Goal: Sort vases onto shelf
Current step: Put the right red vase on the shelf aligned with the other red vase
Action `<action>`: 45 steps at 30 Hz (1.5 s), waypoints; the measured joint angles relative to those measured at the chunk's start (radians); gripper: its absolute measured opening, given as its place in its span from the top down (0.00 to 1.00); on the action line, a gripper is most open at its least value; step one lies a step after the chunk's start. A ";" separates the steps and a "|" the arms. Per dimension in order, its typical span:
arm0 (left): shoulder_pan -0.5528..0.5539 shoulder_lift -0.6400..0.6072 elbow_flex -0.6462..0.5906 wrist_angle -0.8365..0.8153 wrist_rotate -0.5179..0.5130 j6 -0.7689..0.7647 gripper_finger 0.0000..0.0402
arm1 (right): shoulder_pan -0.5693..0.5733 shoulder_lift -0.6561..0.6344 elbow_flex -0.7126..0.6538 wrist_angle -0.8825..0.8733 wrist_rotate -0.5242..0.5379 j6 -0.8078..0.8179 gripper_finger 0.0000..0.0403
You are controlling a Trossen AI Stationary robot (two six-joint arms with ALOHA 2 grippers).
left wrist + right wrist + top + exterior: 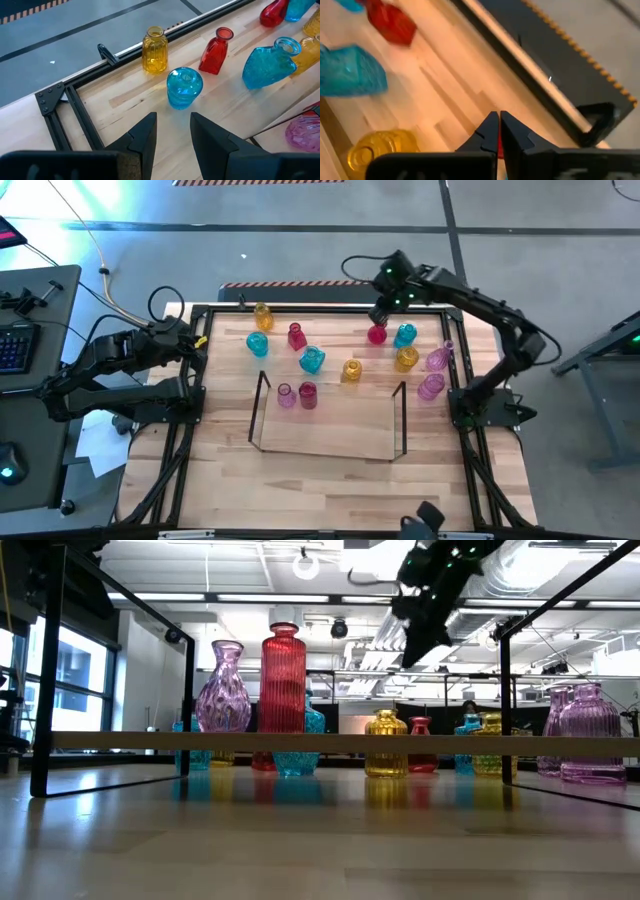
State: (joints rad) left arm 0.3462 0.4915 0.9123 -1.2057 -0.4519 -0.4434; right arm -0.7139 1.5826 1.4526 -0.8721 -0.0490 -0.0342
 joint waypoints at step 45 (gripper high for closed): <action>0.000 0.000 -0.001 0.000 -0.001 0.089 0.72 | 0.047 0.141 -0.003 -0.057 0.095 0.228 0.63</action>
State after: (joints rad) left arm 0.3462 0.4915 0.9116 -1.2060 -0.4526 -0.3545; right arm -0.6670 1.7233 1.4494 -0.9293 0.0458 0.1934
